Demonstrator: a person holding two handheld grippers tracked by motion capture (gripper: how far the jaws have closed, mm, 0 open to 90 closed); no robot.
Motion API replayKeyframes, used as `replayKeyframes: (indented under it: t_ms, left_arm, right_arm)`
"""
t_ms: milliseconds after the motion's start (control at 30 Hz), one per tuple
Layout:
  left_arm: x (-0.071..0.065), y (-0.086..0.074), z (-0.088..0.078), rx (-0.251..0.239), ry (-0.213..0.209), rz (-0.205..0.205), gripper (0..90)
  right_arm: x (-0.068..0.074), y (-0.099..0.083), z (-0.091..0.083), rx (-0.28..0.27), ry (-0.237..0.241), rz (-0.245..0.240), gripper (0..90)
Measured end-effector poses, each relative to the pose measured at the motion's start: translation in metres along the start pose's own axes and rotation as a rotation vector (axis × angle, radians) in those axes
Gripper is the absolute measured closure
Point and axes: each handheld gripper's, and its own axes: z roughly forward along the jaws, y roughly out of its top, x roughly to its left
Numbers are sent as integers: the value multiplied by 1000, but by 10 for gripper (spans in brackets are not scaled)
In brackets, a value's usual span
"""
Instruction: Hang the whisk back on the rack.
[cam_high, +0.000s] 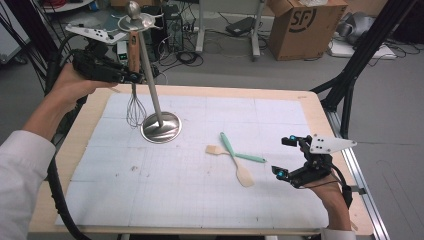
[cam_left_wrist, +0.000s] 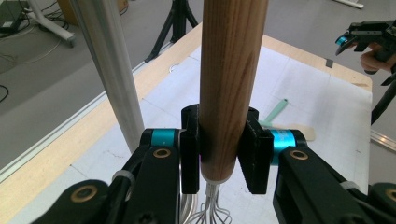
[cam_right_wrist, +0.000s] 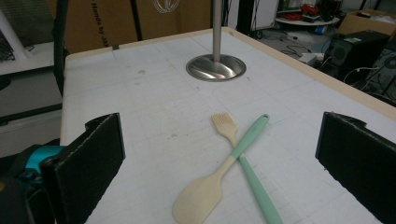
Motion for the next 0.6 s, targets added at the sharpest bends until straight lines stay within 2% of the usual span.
replayKeyframes:
  t_ms: [67,100,167,267,367,400,533,567,600]
  left_arm:
    - [0,0,0,0,14,-11,714]
    - [-1,0,-1,-4,36,-20,703]
    - [-1,-3,-4,-38,45,-30,583]
    - [-3,-11,-11,-51,72,-28,471]
    - [-12,-19,-17,-37,108,4,291]
    - [-15,-21,-19,-30,107,10,240]
    - [-27,-27,-30,-43,111,90,55]
    - [-30,-28,-32,-45,118,99,16]
    - [-33,-29,-35,-46,121,104,16]
  right_arm:
    - [0,-1,0,-1,1,1,2]
    - [0,0,0,-4,-1,0,2]
    - [0,0,-1,-5,2,-1,2]
    - [0,-1,-2,-9,-4,4,2]
    - [0,-3,-2,0,-9,11,2]
    - [0,-4,-1,2,-15,16,2]
    - [-2,-8,0,39,-56,43,2]
    - [-2,-9,0,48,-59,59,2]
    - [-3,-10,0,51,-69,70,2]
